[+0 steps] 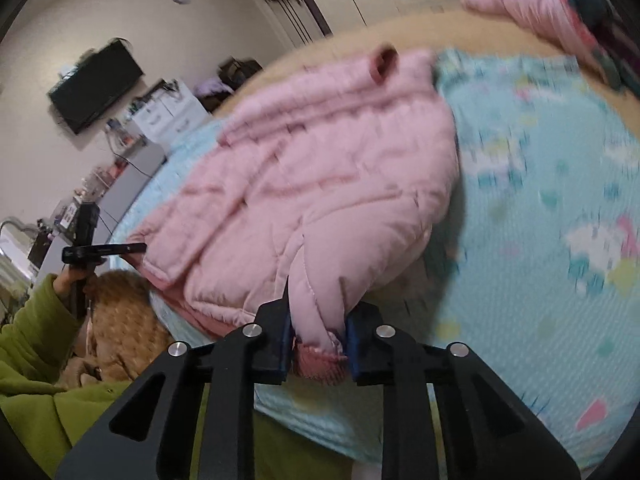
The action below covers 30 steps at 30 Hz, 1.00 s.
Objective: Fold large clothes
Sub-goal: 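Lift the hem with both tools and fold it toward the collar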
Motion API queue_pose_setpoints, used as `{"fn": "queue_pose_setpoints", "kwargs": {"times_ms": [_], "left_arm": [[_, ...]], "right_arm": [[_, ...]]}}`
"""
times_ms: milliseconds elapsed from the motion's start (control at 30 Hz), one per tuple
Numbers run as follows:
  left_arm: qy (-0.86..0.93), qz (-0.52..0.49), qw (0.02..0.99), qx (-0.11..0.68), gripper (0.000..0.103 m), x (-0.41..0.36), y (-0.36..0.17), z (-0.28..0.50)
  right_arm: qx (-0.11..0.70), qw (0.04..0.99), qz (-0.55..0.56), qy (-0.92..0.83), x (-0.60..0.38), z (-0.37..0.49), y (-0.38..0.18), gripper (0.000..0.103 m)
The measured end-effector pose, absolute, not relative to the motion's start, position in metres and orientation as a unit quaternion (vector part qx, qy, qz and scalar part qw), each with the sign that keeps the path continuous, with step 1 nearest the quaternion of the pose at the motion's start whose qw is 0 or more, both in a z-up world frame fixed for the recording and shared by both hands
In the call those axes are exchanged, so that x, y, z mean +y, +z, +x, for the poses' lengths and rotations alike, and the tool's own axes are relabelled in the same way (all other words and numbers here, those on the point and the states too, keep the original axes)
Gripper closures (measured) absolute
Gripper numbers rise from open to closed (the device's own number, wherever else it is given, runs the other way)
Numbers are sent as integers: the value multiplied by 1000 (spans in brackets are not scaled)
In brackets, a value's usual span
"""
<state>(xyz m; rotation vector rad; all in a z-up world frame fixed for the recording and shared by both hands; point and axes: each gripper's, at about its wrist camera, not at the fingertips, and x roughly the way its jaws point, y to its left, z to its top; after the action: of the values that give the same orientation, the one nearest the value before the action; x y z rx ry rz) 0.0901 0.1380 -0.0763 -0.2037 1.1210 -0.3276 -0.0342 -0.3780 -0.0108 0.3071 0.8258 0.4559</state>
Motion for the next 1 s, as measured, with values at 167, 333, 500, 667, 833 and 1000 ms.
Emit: {"fn": "queue_pose_setpoints", "kwargs": {"times_ms": [167,333,500,667,833,1000], "left_arm": [[-166,-111,858,474,90,137,-35,99],[-169,-114,876,437,90,131,-4,115],[-171,-109,887,415,91,124,15,134],[-168,-118,893,401,91,128,28,160],[-167,-127,898,388,91,130,44,192],[-162,-122,907,370,91,126,64,229]], "right_arm": [[343,898,152,229,-378,-17,23,85],[305,911,155,230,-378,7,52,86],[272,921,168,224,-385,39,76,86],[245,926,185,217,-390,76,94,86],[223,932,207,199,-399,111,104,86],[210,934,227,178,-412,143,111,86]]}}
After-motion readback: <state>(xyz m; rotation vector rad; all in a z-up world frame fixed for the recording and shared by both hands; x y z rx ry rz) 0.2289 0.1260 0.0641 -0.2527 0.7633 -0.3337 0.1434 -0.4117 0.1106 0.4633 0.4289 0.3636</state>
